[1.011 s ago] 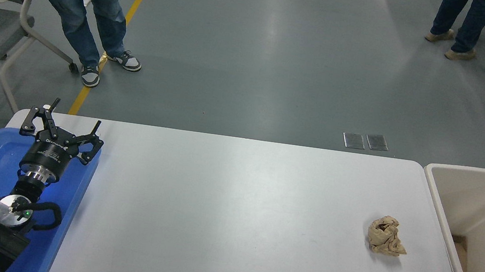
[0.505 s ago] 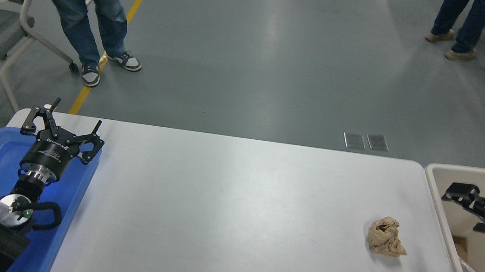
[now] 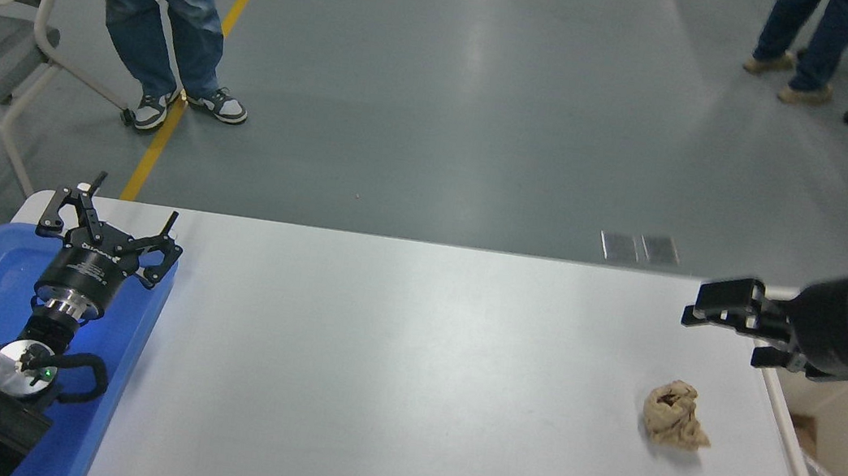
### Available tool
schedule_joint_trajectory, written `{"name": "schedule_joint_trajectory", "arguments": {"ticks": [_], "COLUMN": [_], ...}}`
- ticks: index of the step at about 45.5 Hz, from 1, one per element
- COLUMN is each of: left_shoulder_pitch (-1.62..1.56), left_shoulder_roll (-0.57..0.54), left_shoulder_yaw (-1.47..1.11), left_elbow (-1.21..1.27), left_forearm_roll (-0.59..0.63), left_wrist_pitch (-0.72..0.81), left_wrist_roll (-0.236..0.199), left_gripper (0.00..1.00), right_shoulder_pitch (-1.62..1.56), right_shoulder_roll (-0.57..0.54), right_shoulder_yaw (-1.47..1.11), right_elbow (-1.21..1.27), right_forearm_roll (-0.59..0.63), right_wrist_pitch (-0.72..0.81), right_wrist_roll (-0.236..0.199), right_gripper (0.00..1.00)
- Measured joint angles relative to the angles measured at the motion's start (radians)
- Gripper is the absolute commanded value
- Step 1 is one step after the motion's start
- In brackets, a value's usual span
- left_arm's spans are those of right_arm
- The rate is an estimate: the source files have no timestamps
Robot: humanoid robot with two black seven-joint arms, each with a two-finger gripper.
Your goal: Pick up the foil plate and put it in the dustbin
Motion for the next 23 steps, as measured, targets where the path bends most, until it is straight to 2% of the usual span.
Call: {"name": "schedule_joint_trajectory", "arguments": {"ticks": [13,23], "left_shoulder_pitch": [0.000,0.000], "left_shoulder_roll": [0.000,0.000], "left_shoulder_yaw": [0.000,0.000], "left_elbow": [0.000,0.000], "left_forearm_roll": [0.000,0.000], "left_wrist_pitch": [0.000,0.000], "left_wrist_roll": [0.000,0.000], "left_gripper": [0.99,0.99], "right_shoulder_pitch": [0.171,0.220], "right_shoulder_roll": [0.083,0.122], "right_shoulder_yaw": [0.059,0.078], "right_elbow": [0.037,0.044], "right_forearm_roll": [0.132,0.174], "right_wrist_pitch": [0.224,0.297], "right_wrist_roll": [0.000,-0.001], "right_gripper": [1.00,1.00]}}
